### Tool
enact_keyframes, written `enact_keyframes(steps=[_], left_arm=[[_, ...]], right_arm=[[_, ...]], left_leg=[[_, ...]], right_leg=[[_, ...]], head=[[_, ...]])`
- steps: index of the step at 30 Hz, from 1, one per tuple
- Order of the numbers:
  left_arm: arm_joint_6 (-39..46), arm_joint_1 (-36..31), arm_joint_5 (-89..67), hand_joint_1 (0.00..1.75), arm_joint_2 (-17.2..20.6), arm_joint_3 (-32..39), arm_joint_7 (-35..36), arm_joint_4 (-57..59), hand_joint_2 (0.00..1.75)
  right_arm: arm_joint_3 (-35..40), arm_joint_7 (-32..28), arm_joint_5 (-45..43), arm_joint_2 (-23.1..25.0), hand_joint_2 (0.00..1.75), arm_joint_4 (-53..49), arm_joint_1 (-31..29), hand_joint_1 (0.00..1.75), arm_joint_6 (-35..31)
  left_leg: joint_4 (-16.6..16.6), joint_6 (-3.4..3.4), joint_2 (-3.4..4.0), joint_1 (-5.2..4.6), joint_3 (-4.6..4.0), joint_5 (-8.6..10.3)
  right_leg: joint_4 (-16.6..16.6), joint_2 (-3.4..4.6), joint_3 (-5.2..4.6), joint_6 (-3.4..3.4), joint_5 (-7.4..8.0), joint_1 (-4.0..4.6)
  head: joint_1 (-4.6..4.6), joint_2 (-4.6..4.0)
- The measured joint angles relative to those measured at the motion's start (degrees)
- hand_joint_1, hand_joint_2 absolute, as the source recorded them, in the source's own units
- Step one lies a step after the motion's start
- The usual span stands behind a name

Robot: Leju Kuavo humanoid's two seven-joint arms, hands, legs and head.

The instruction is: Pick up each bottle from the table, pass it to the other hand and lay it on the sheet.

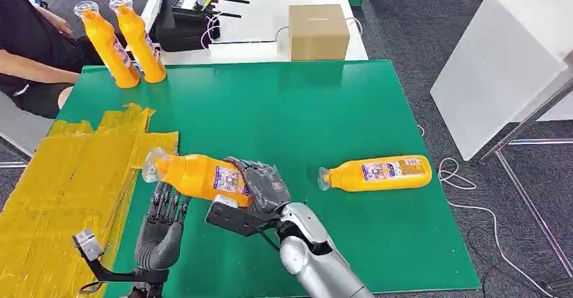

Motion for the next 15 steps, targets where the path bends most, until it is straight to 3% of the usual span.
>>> enact_keyframes(steps=[8, 15], left_arm=[[0.78, -0.34, 0.85, 0.0, 0.04, -1.19, -0.83, 0.42, 1.75], [1.03, -0.36, 1.64, 0.0, 0.61, -1.84, -2.69, 1.14, 1.75]], right_arm=[[2.01, -0.09, -0.17, 1.42, 1.75, 1.9, -0.58, 1.75, 0.98], [14.71, 0.18, -3.96, 2.38, 1.75, 5.2, -2.64, 1.75, 2.69]], left_leg=[[0.0, 0.0, 0.0, 0.03, -0.01, 0.0], [0.0, 0.0, 0.01, 0.03, 0.01, 0.01]], right_leg=[[0.01, 0.0, -0.01, 0.0, 0.0, 0.02], [0.0, 0.0, -0.03, 0.0, 0.0, 0.01]], head=[[0.0, 0.0], [0.0, 0.0]])
